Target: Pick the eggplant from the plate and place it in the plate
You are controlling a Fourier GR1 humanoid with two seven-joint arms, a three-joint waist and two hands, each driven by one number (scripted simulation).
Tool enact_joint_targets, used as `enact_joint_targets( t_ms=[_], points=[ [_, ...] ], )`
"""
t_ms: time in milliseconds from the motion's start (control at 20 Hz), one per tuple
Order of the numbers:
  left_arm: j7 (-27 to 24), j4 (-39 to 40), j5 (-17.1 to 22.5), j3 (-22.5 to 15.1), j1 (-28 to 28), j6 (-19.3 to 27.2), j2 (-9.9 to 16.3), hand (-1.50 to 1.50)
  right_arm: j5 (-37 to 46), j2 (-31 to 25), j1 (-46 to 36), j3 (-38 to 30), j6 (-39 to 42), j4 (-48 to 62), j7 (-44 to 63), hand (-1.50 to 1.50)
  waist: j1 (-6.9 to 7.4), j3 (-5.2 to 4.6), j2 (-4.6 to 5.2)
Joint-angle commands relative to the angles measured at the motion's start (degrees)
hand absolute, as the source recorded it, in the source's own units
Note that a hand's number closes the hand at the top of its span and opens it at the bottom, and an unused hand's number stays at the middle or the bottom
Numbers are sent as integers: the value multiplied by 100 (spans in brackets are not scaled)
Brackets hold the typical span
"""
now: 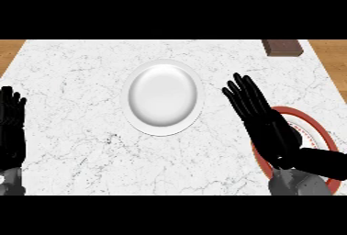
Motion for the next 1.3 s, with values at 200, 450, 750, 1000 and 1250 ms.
enact_joint_targets(
  t_ms=[200, 450, 750, 1000, 1250],
  points=[
    [231, 97, -75, -809, 51, -957, 72, 0, -1681, -639, -314, 30, 1072, 1135, 2127, 150, 262, 188, 197],
    [147, 454, -215, -1231, 83, -1156, -233, 0, -799, -1359, -642, -831, 846, 2256, 1714, -150, 157, 193, 149],
    [-3, 789, -302, -1084, 57, -1514, -370, 0, -265, -1571, -85, -1205, 2072, 2906, 188, -150, 125, 193, 75],
    [314, 715, -410, -995, -203, -1497, -445, 0, 73, -2073, -332, -1607, 1814, 2797, 505, -150, 116, 191, 62],
    [-13, 1168, -501, -994, -307, -1661, -580, 0, 630, -2865, -956, -1599, 2482, 3476, 568, -150, 162, 190, 91]
  ],
)
